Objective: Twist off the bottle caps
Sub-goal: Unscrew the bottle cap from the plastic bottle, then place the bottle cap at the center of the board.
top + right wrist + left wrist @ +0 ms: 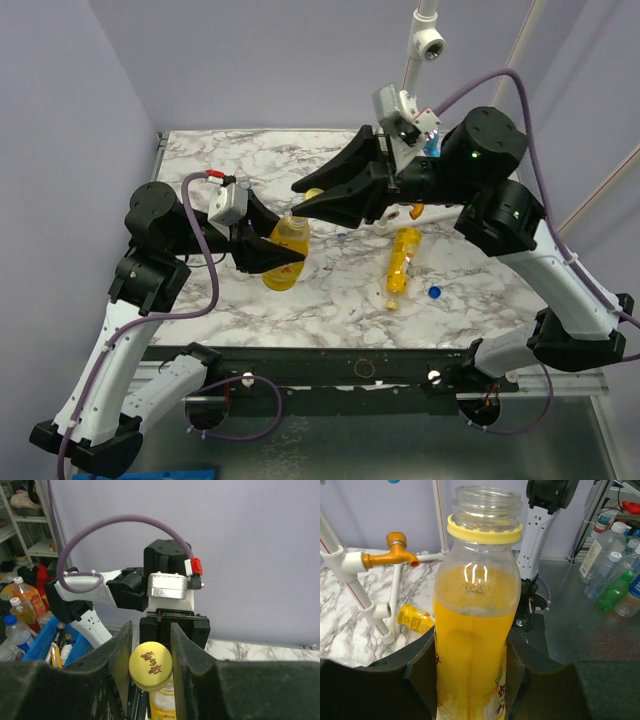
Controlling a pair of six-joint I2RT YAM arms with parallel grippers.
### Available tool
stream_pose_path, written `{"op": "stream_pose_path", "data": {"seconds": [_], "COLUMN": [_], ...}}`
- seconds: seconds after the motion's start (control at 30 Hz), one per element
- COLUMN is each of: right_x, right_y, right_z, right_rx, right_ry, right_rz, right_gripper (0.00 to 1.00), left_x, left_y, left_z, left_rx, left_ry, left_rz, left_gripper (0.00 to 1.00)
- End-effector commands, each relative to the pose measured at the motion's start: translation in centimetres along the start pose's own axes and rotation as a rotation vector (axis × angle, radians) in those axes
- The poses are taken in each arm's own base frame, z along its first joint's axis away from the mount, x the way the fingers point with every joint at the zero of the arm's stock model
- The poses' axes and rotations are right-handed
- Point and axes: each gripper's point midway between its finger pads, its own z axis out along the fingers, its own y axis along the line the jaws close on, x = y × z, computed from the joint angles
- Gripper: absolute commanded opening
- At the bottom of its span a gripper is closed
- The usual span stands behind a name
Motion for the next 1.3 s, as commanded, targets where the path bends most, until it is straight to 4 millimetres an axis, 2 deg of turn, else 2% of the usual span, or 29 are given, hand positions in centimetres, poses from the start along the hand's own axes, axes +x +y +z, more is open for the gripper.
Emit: {"op": "stream_pose_path", "data": {"seconds": [0.0, 0.1, 0.17, 0.33, 0.43, 0.47, 0.57, 0.67, 0.77, 0.83, 0.9, 1.03, 1.27], "right_x": [-1.8, 0.0, 3.5, 10.9, 15.6, 17.4, 21.2, 25.6, 30.1, 31.9, 33.3, 36.1, 38.5], "right_y": [0.8, -2.5, -4.0, -3.0, -3.4, -3.1, -2.4, -2.6, -3.3, -4.0, -5.1, -7.8, -10.9], "right_z": [-1.7, -3.7, -6.0, -14.7, -21.1, -22.8, -27.5, -29.5, -30.2, -30.9, -31.3, -32.1, -36.9], "right_rx": [0.024, 0.276, 0.434, 0.740, 1.070, 1.152, 1.379, 1.533, 1.658, 1.730, 1.760, 1.737, 1.906], "right_ry": [-0.026, 0.032, 0.106, 0.203, 0.209, 0.222, 0.247, 0.338, 0.462, 0.518, 0.547, 0.532, 0.459], "right_rz": [-0.055, 0.013, 0.093, 0.321, 0.515, 0.578, 0.672, 0.689, 0.675, 0.647, 0.646, 0.748, 0.725], "right_gripper": [0.01, 0.01, 0.01, 0.01, 0.01, 0.01, 0.01, 0.01, 0.01, 0.01, 0.01, 0.01, 0.04], "left_x": [0.2, 0.7, 1.1, 1.3, 1.0, 0.9, 0.8, 0.8, 0.9, 0.8, 0.7, 0.4, 0.4], "left_y": [-1.2, 0.4, 1.3, 1.2, 1.3, 1.4, 1.7, 1.8, 1.8, 1.8, 1.7, 1.6, 1.3], "left_z": [-0.2, -0.3, -0.5, -0.8, -0.8, -0.8, -0.7, -0.7, -0.7, -0.7, -0.7, -0.7, -0.8], "left_rx": [0.059, -0.045, -0.109, -0.120, -0.124, -0.126, -0.134, -0.133, -0.133, -0.133, -0.132, -0.129, -0.127], "left_ry": [-0.001, -0.003, 0.001, 0.000, -0.002, -0.002, -0.001, 0.001, 0.002, 0.000, -0.002, -0.006, -0.008], "left_rz": [0.015, 0.031, 0.045, 0.091, 0.097, 0.100, 0.102, 0.103, 0.099, 0.101, 0.101, 0.101, 0.099], "left_gripper": [0.00, 0.00, 0.00, 0.00, 0.00, 0.00, 0.00, 0.00, 0.00, 0.00, 0.00, 0.00, 0.00]}}
